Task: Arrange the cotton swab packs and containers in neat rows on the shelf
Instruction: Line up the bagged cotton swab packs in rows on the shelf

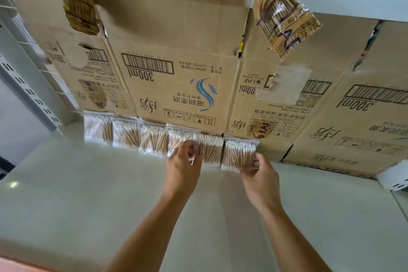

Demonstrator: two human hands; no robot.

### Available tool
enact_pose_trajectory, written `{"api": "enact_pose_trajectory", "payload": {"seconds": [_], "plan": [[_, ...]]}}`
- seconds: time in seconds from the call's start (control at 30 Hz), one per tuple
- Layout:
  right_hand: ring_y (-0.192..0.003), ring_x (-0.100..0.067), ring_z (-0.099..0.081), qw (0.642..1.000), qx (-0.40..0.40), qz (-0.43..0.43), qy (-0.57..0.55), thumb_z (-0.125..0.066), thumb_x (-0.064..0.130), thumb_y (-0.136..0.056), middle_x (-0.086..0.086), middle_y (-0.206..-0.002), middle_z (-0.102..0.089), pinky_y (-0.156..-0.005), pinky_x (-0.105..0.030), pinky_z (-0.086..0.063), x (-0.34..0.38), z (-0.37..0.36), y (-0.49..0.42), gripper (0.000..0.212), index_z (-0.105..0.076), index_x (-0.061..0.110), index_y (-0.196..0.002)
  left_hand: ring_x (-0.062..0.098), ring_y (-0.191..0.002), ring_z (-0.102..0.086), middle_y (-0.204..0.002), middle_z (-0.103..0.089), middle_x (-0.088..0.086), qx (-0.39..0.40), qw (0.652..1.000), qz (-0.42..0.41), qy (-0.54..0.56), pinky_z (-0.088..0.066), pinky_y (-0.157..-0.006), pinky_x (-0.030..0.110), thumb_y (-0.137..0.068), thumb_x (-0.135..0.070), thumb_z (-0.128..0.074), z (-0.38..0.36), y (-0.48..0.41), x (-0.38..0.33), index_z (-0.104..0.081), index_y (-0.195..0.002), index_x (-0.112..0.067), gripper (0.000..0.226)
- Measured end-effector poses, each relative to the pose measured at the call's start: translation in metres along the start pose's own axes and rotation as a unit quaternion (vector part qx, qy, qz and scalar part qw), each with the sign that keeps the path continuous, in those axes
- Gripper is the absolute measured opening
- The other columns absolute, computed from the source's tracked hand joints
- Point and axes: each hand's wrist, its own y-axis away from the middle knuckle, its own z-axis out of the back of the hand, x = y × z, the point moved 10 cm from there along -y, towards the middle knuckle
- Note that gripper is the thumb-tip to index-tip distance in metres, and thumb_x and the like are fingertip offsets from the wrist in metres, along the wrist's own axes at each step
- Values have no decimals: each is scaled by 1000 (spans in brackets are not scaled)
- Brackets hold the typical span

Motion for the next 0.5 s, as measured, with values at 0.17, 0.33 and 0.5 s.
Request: {"api": "enact_pose_trajectory", "payload": {"seconds": [0.17, 0.33, 0.5], "plan": [[-80, -7, -60, 1000, -2, 7, -1, -63, 15, -90, 3, -104, -65, -75, -20, -46, 2, 0, 0, 48, -50, 13, -136, 14, -76, -59, -85, -63, -3, 14, 1000, 15, -15, -52, -69, 26, -82, -5, -69, -5, 0, 4, -62, -105, -11, 25], [-89, -10, -62, 1000, -20, 20, -6, -65, 15, -89, 1, -114, -66, -80, -20, -46, 2, 5, 1, 48, -51, 15, -135, 15, -72, -60, -80, -62, -4, 11, 999, 8, -39, -54, -66, 32, -82, -5, -69, -5, -3, 1, -62, -102, -13, 22], [-90, -10, -63, 1000, -9, 22, -9, -66, 19, -89, 4, -113, -65, -73, -15, -44, 2, 5, 2, 48, -51, 16, -134, 16, -71, -60, -77, -61, -5, 14, 998, 23, -57, -51, -64, 27, -84, -7, -67, -6, -4, 2, -62, -100, -14, 18]]}}
